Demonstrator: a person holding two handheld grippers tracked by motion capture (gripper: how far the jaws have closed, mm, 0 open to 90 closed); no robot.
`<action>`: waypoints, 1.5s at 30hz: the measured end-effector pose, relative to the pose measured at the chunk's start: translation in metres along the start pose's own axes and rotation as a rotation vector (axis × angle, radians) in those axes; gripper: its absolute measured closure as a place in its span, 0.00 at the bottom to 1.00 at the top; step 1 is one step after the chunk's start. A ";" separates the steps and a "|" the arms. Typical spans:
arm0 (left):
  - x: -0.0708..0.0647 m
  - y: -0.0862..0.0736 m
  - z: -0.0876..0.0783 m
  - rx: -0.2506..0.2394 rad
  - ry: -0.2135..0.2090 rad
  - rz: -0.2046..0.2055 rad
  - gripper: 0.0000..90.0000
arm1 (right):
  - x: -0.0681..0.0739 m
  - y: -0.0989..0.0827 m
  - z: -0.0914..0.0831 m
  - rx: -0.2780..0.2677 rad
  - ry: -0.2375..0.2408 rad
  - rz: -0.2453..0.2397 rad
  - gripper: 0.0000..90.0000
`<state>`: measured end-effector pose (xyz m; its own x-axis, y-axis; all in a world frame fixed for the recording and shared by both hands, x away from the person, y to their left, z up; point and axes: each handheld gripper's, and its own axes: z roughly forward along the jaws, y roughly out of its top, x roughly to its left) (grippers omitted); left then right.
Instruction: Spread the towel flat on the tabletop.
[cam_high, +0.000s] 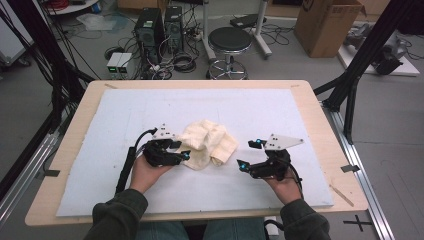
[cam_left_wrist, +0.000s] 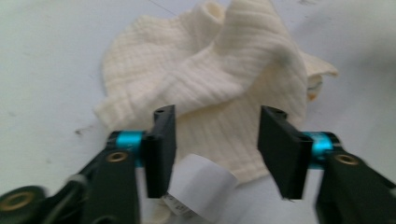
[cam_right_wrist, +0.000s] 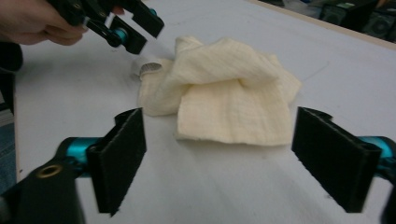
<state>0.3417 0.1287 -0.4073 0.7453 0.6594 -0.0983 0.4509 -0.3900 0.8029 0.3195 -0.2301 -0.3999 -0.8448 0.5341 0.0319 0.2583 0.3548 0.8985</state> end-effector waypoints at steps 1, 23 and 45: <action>0.000 -0.001 0.002 0.005 -0.007 -0.004 0.57 | 0.000 0.002 0.003 0.013 0.011 0.004 0.26; -0.001 -0.016 0.027 0.146 0.055 0.089 0.78 | -0.007 0.000 0.072 0.232 0.162 -0.034 0.79; 0.002 -0.015 -0.007 0.096 0.082 0.098 0.98 | -0.014 0.008 0.044 0.180 0.195 -0.031 0.93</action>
<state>0.3331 0.1403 -0.4151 0.7473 0.6638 0.0292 0.4256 -0.5120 0.7462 0.3538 -0.2009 -0.4120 -0.9235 0.3688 0.1053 0.2953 0.5085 0.8088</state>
